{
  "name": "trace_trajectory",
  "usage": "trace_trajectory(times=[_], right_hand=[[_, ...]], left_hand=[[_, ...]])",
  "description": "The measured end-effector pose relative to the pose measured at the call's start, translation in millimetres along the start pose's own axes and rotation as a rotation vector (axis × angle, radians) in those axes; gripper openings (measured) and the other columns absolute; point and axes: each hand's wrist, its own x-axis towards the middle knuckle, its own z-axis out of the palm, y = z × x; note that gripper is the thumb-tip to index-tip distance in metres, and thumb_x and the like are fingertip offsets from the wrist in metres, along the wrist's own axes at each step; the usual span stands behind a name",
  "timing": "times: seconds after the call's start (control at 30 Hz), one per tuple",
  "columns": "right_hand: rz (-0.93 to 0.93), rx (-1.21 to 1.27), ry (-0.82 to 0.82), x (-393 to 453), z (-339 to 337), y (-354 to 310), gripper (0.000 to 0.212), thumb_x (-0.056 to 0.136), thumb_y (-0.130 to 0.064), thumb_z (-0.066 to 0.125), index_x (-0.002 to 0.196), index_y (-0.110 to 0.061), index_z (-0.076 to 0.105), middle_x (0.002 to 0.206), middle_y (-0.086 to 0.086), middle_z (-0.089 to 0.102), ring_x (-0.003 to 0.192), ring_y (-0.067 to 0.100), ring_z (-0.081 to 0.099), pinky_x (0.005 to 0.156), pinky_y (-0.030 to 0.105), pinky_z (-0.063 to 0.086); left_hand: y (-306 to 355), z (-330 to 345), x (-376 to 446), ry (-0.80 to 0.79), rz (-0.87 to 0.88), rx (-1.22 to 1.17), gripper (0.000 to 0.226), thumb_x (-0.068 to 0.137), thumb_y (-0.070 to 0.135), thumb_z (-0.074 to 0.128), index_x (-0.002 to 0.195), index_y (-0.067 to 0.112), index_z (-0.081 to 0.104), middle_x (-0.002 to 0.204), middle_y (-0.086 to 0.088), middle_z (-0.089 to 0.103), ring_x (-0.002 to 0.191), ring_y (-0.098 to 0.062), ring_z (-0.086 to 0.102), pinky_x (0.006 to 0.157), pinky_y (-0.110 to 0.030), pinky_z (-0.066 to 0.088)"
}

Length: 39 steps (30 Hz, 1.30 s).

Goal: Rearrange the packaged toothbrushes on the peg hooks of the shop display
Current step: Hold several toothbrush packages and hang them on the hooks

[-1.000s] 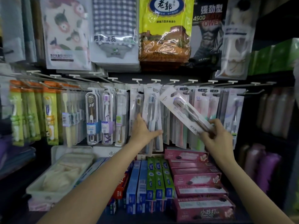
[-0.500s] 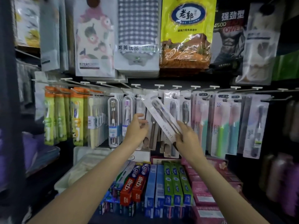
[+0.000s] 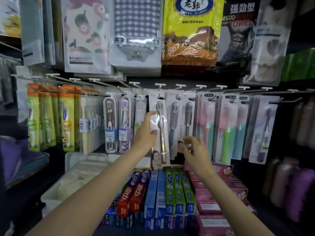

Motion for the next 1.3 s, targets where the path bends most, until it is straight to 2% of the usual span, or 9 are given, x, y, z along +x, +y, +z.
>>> trace_trajectory(times=[0.13, 0.33, 0.53, 0.73, 0.87, 1.0, 1.07, 1.17, 1.3], right_hand=[[0.036, -0.045, -0.003, 3.1, -6.8, 14.7, 0.024, 0.094, -0.018, 0.050, 0.115, -0.007, 0.056, 0.108, 0.001, 0.040, 0.090, 0.012, 0.048, 0.076, 0.007, 0.031], [0.072, -0.060, -0.019, 9.8, -12.7, 25.6, 0.018, 0.093, -0.012, 0.049, 0.108, -0.008, 0.058, 0.109, 0.000, 0.038, 0.092, 0.013, 0.048, 0.095, 0.028, 0.044], [0.029, 0.044, -0.040, 30.8, -7.8, 23.0, 0.036, 0.094, -0.021, 0.050, 0.128, -0.010, 0.047, 0.126, 0.005, 0.049, 0.107, 0.010, 0.049, 0.091, 0.020, 0.039], [0.155, 0.455, -0.250, 57.2, 22.7, 14.3, 0.065, 0.097, -0.025, 0.045, 0.149, -0.014, 0.007, 0.154, -0.001, 0.013, 0.141, 0.013, 0.017, 0.114, 0.029, 0.018], [0.203, 0.568, -0.277, 53.6, 45.4, 12.2, 0.073, 0.093, -0.033, 0.051, 0.148, -0.013, 0.008, 0.153, 0.002, 0.019, 0.141, 0.017, 0.021, 0.115, 0.036, 0.023], [-0.015, 0.561, -0.246, 39.0, 62.7, -0.7, 0.035, 0.094, 0.000, 0.046, 0.120, -0.021, 0.038, 0.116, -0.008, 0.048, 0.105, -0.014, 0.048, 0.090, 0.016, 0.043], [-0.080, 0.545, -0.276, 31.1, 68.0, -13.2, 0.045, 0.093, 0.000, 0.046, 0.134, -0.012, 0.029, 0.121, -0.006, 0.045, 0.111, -0.010, 0.045, 0.092, 0.011, 0.041], [-0.132, 0.470, -0.356, 26.1, 74.5, -19.5, 0.061, 0.092, -0.011, 0.052, 0.143, -0.013, 0.018, 0.137, 0.005, 0.036, 0.131, 0.013, 0.035, 0.108, 0.029, 0.034], [-0.083, 0.384, -0.347, 32.0, 66.0, -5.0, 0.060, 0.094, -0.013, 0.050, 0.146, -0.020, 0.022, 0.150, -0.002, 0.021, 0.137, 0.009, 0.021, 0.105, 0.018, 0.024]], left_hand=[[-10.1, -4.4, 18.3, 0.024, 0.011, 0.085, 0.059, 0.092, -0.003, 0.047, 0.138, 0.031, 0.032, 0.084, -0.018, 0.054, 0.048, -0.010, 0.036, 0.044, -0.018, 0.038], [-21.0, 0.2, 51.3, -0.040, -0.006, 0.237, 0.070, 0.090, -0.008, 0.043, 0.142, 0.035, 0.027, 0.117, -0.016, 0.055, 0.052, -0.011, 0.044, 0.043, -0.016, 0.037], [-17.3, 12.4, 45.5, 0.061, -0.063, 0.386, 0.058, 0.090, 0.002, 0.048, 0.142, 0.023, 0.033, 0.134, -0.014, 0.034, 0.114, -0.030, 0.046, 0.093, -0.029, 0.044], [0.9, 31.8, 11.3, 0.025, 0.160, 0.089, 0.060, 0.095, 0.033, 0.045, 0.146, 0.017, 0.017, 0.149, -0.003, 0.027, 0.135, -0.018, 0.031, 0.110, -0.031, 0.027], [7.7, 33.5, 16.5, -0.126, 0.085, 0.083, 0.077, 0.092, 0.033, 0.052, 0.148, 0.015, 0.003, 0.153, -0.004, 0.019, 0.139, -0.016, 0.021, 0.106, -0.024, 0.022], [-2.8, 27.7, 25.7, -0.114, 0.071, 0.145, 0.051, 0.090, 0.025, 0.058, 0.130, 0.012, 0.030, 0.121, -0.008, 0.048, 0.113, -0.021, 0.051, 0.084, -0.021, 0.041], [-4.3, 23.7, 26.6, -0.102, 0.054, 0.138, 0.047, 0.086, 0.025, 0.063, 0.122, 0.012, 0.035, 0.113, -0.005, 0.052, 0.104, -0.018, 0.054, 0.080, -0.022, 0.041], [-3.4, 10.8, 29.3, -0.038, 0.043, 0.258, 0.037, 0.081, 0.022, 0.068, 0.103, 0.014, 0.039, 0.100, -0.002, 0.054, 0.088, -0.017, 0.054, 0.069, -0.022, 0.042], [0.6, -10.7, 35.4, 0.025, 0.089, 0.443, 0.039, 0.078, 0.019, 0.070, 0.104, 0.014, 0.040, 0.095, -0.002, 0.054, 0.080, -0.017, 0.053, 0.057, -0.023, 0.038]])
